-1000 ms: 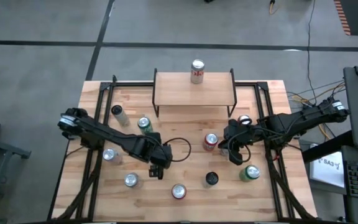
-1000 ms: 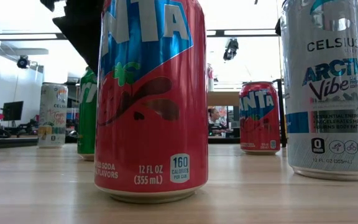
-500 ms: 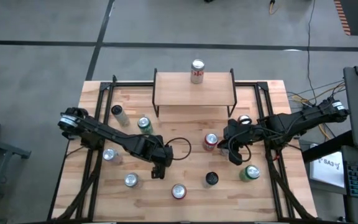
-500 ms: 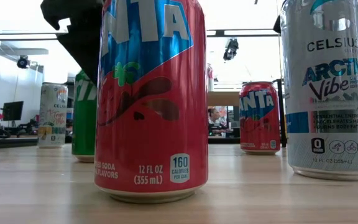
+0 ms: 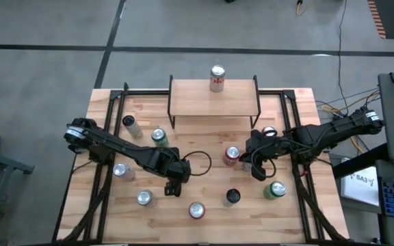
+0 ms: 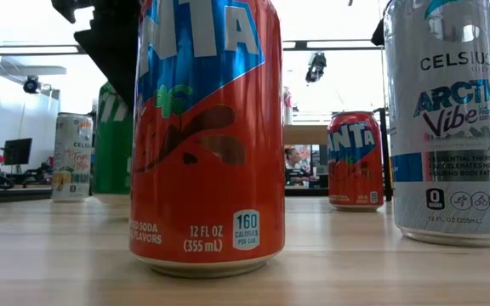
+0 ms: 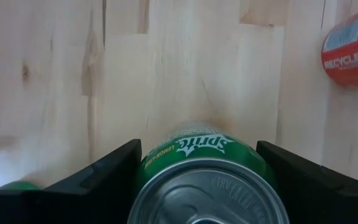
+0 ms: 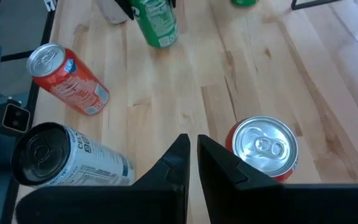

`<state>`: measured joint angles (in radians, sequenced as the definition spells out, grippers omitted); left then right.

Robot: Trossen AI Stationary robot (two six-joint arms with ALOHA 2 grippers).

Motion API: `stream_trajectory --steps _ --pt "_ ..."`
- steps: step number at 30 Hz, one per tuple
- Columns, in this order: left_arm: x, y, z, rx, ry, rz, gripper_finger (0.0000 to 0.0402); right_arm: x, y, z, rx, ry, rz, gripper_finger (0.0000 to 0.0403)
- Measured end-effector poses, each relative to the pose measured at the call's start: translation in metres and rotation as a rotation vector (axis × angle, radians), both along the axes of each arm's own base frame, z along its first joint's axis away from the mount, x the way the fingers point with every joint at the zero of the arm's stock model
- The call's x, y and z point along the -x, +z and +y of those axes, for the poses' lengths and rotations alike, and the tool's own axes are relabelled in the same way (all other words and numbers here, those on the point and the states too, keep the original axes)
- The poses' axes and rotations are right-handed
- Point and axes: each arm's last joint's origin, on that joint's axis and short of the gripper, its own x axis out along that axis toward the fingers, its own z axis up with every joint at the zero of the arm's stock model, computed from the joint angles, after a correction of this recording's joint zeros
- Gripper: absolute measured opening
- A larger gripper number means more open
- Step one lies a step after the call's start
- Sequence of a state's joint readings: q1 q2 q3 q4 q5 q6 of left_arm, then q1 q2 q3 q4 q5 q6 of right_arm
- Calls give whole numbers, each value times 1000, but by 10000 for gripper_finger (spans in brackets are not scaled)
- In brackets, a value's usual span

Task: Place canned beverage on shelf
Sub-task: Put the middle green soda can on the shelf

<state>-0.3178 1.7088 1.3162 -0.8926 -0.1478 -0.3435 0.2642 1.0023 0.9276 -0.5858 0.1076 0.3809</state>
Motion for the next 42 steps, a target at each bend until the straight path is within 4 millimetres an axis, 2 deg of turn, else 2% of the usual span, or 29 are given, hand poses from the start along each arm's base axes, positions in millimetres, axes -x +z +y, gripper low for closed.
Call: stream_trajectory --steps 12,19,23,28,34,42 --pt "-5 48 6 -125 -53 -33 284 0 0 0 31 15 -4 22" --pt "-7 59 5 -149 -134 -56 284 0 0 0 2 -10 -1 22" --pt "-5 67 11 -170 -163 -24 284 0 0 0 -2 -13 0 22" --pt "-12 85 32 -188 -164 -55 284 0 0 0 5 -7 -1 22" --pt "-21 115 72 -220 -128 -134 284 0 0 0 15 2 -2 22" --pt "-34 155 128 -268 100 -283 284 0 0 0 7 -8 -2 22"
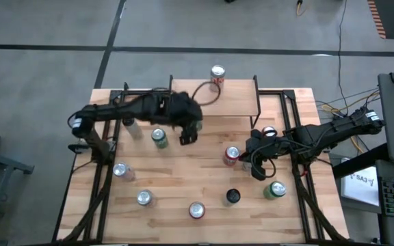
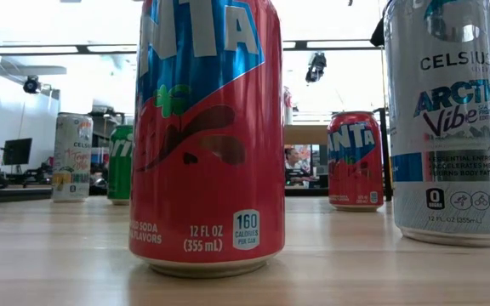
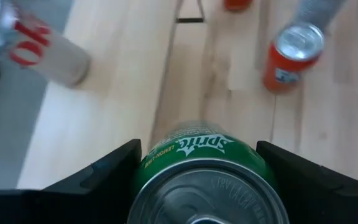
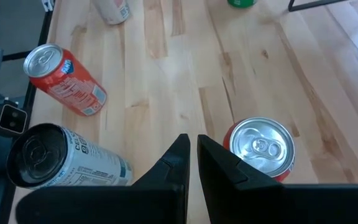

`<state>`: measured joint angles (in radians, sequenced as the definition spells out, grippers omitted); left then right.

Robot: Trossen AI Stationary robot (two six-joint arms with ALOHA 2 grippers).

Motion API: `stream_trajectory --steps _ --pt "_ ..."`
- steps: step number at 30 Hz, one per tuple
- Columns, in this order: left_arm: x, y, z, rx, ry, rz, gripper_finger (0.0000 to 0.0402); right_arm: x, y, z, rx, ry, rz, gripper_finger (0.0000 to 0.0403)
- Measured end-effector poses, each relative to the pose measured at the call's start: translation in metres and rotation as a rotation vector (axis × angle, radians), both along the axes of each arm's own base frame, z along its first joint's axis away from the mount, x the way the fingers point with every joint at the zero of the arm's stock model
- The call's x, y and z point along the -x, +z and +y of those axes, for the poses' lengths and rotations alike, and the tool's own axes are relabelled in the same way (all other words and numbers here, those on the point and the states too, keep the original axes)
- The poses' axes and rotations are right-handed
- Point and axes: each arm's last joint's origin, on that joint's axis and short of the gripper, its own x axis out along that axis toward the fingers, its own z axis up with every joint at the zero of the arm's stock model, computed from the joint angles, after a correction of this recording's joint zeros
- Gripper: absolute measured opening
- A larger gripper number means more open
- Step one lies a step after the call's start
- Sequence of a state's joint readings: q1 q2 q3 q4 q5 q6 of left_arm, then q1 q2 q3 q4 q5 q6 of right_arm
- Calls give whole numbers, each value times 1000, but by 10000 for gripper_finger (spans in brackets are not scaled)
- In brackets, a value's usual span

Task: Place canned beverage on shelf
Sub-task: Put the middle green soda can on the shelf

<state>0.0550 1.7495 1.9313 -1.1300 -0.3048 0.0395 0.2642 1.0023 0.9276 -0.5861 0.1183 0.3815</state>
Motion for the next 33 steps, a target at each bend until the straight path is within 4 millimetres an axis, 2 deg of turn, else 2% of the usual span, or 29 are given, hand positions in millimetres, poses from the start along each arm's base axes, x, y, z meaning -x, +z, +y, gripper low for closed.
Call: stream_trajectory --steps 3,7,11,15,23,33 --pt "-4 12 18 -6 23 -11 284 0 0 0 8 -10 -2 22" --pt "-10 17 46 -25 53 39 284 0 0 0 10 -11 -3 22" --pt "-17 11 73 1 67 102 285 0 0 0 10 -11 -3 22" --pt "-25 -3 95 16 84 210 285 0 0 0 10 -11 -2 22" --pt "-31 -24 108 24 78 295 285 0 0 -1 26 -29 -7 22" --pt "-29 -24 121 81 47 261 286 0 0 -1 27 -31 -7 22"
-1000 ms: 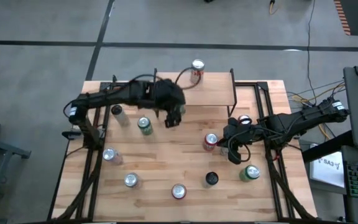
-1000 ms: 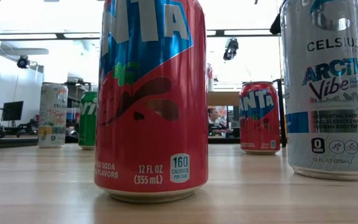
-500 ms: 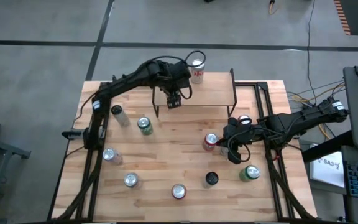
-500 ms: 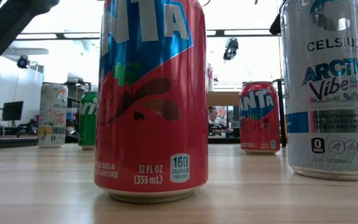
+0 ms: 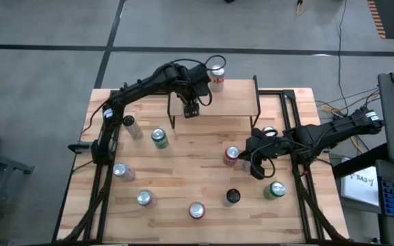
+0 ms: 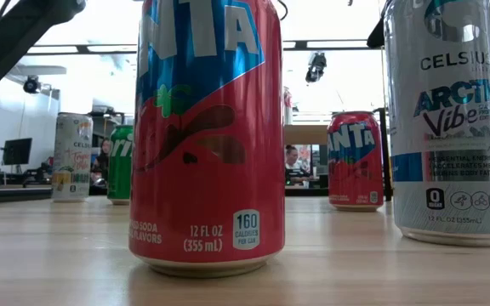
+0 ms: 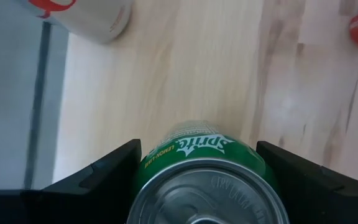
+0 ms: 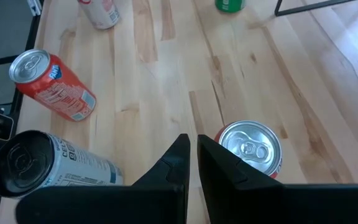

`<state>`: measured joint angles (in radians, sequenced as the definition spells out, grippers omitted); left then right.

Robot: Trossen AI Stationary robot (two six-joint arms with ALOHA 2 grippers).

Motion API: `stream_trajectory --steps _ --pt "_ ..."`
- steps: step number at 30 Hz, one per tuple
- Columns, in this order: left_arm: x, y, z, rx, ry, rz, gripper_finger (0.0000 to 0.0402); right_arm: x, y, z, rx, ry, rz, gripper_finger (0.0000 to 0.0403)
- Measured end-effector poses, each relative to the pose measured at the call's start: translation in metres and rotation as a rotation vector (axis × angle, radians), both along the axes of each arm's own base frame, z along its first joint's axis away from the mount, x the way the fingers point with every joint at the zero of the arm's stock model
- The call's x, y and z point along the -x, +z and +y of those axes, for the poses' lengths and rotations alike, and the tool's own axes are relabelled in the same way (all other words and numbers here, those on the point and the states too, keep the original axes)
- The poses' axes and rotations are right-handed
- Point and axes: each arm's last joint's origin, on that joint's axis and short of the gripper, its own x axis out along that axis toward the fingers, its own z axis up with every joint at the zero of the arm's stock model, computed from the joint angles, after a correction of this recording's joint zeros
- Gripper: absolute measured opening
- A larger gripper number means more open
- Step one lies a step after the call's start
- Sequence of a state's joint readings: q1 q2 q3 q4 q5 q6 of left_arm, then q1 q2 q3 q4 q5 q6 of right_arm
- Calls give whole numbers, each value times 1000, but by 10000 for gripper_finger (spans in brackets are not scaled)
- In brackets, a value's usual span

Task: Place canned beverage on shelf
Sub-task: Put the middle green soda can on the shelf

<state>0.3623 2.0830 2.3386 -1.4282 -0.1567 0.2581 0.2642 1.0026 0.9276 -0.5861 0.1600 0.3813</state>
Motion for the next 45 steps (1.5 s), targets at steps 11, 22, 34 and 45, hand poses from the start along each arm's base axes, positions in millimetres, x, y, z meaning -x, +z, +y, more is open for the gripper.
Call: stream_trajectory --steps 11,22,34,45 --pt "1 1 11 -9 10 -35 286 0 0 0 -3 -2 0 22" --pt "1 2 13 15 3 -52 288 0 0 0 -3 -2 0 22" --pt "-2 -3 15 19 5 -47 289 0 0 0 -3 -2 0 22" --pt "-5 -5 18 12 8 -61 317 0 0 0 -3 -2 1 22"
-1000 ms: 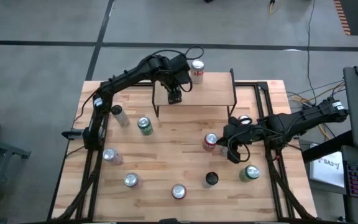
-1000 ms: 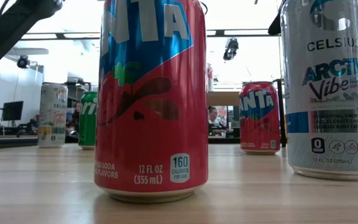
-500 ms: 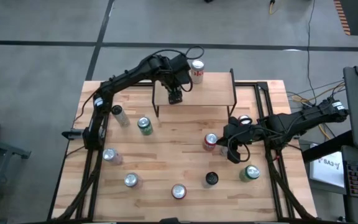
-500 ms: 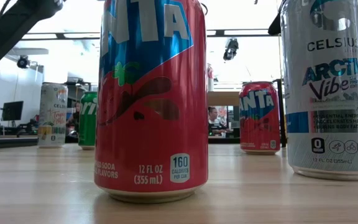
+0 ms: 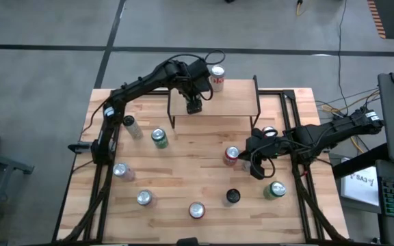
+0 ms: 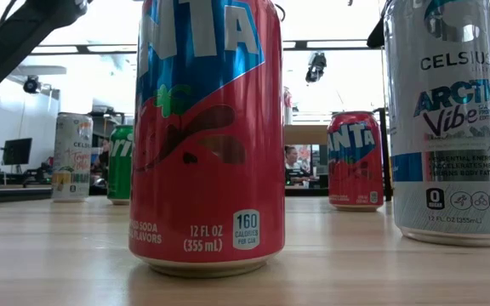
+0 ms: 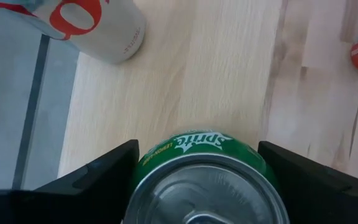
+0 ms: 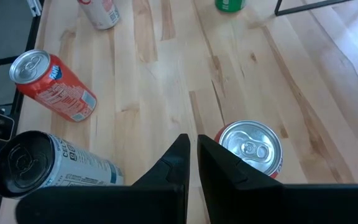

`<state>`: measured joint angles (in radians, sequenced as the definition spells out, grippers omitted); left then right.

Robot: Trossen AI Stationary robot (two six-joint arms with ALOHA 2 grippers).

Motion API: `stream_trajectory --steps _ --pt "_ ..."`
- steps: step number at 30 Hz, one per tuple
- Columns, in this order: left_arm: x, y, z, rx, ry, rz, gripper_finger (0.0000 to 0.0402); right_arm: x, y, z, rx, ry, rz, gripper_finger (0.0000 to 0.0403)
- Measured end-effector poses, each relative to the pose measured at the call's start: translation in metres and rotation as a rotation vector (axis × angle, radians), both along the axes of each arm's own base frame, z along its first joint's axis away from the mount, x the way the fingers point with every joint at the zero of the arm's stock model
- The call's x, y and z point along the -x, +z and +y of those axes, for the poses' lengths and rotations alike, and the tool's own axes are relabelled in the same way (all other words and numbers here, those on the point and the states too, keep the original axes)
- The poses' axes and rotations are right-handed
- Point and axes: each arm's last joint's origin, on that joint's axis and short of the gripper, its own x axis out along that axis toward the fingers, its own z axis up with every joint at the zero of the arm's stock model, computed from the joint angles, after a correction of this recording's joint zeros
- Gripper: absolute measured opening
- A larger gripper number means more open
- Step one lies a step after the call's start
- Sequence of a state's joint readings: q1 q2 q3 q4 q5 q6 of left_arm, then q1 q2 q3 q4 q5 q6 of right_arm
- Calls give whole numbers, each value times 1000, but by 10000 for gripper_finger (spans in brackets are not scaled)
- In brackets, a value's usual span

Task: Place canned beverage on shelf
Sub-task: Put the middle green soda can on the shelf

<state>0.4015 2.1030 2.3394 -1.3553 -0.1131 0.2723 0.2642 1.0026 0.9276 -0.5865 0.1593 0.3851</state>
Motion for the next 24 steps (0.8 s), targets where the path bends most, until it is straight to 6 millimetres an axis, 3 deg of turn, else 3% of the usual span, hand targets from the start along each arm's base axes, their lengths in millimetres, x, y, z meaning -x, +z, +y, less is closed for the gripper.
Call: stream_trajectory --steps 6,24 --pt "-1 -2 1 1 -4 7 345 0 0 0 0 0 0 22" --pt "6 12 1 -36 -43 -20 347 0 0 0 0 0 -1 22"
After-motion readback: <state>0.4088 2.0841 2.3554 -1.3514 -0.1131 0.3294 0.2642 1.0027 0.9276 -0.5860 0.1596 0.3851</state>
